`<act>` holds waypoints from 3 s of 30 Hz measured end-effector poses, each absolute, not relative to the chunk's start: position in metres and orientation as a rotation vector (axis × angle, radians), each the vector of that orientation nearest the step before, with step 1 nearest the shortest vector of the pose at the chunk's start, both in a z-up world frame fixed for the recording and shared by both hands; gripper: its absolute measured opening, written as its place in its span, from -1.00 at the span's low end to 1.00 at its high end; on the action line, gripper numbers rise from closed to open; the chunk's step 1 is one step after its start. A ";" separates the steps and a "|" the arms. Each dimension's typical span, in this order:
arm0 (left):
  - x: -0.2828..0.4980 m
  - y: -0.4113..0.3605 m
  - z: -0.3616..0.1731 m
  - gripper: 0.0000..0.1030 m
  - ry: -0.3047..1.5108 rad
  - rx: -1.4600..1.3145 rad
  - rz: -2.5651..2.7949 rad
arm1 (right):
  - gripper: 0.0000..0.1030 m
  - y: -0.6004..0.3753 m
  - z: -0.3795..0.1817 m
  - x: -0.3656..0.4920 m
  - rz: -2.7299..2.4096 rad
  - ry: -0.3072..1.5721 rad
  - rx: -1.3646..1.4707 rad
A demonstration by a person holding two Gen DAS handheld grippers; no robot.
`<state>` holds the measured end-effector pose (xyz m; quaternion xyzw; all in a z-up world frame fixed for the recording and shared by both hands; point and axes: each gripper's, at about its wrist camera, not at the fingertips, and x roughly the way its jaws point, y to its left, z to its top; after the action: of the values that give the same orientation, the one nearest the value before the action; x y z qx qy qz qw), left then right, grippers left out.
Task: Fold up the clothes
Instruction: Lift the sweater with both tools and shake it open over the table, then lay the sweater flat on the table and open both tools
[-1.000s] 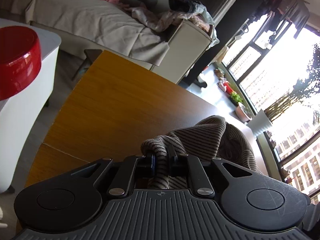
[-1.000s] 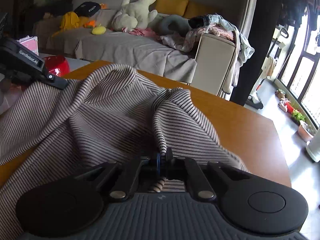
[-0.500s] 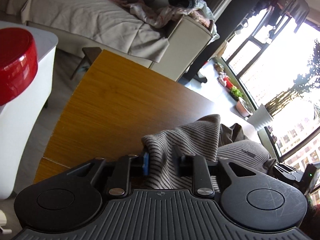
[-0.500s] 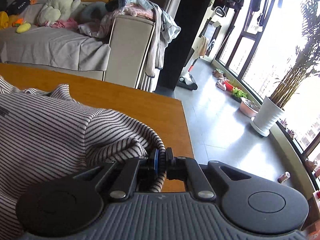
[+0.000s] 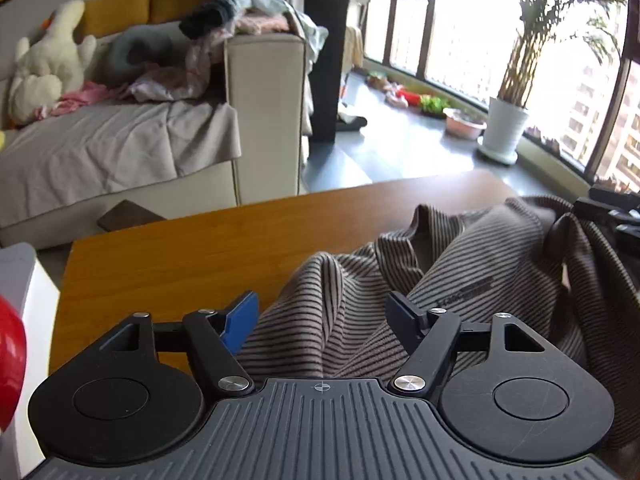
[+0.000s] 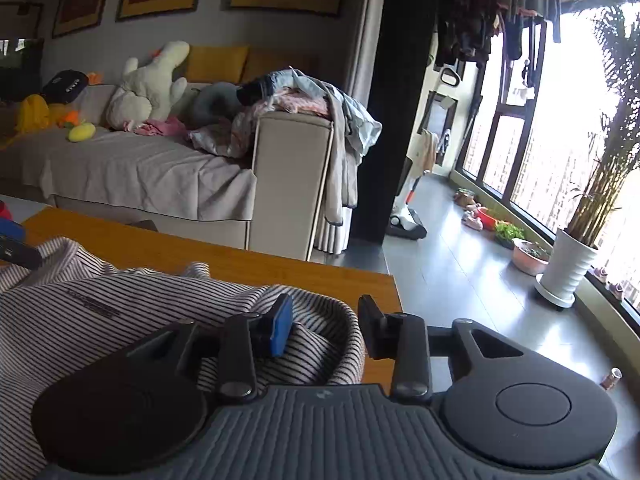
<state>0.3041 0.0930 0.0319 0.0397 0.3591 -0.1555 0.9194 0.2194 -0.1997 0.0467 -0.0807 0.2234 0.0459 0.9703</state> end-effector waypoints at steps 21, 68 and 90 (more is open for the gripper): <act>0.288 0.155 0.057 -0.45 0.605 0.145 -0.098 | 0.22 -0.172 0.006 0.184 0.240 0.669 -0.317; 0.057 0.140 0.012 0.92 0.685 0.208 -0.051 | -0.69 -0.206 -0.012 0.024 0.127 0.541 -0.297; 0.053 0.143 0.074 1.00 0.590 0.012 -0.527 | 0.93 -0.243 0.041 -0.031 0.392 0.670 -0.393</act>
<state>0.0534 0.1425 0.0740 0.0056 0.2876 -0.2566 0.9227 -0.0308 -0.2434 0.0407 -0.1903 0.3244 0.1897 0.9069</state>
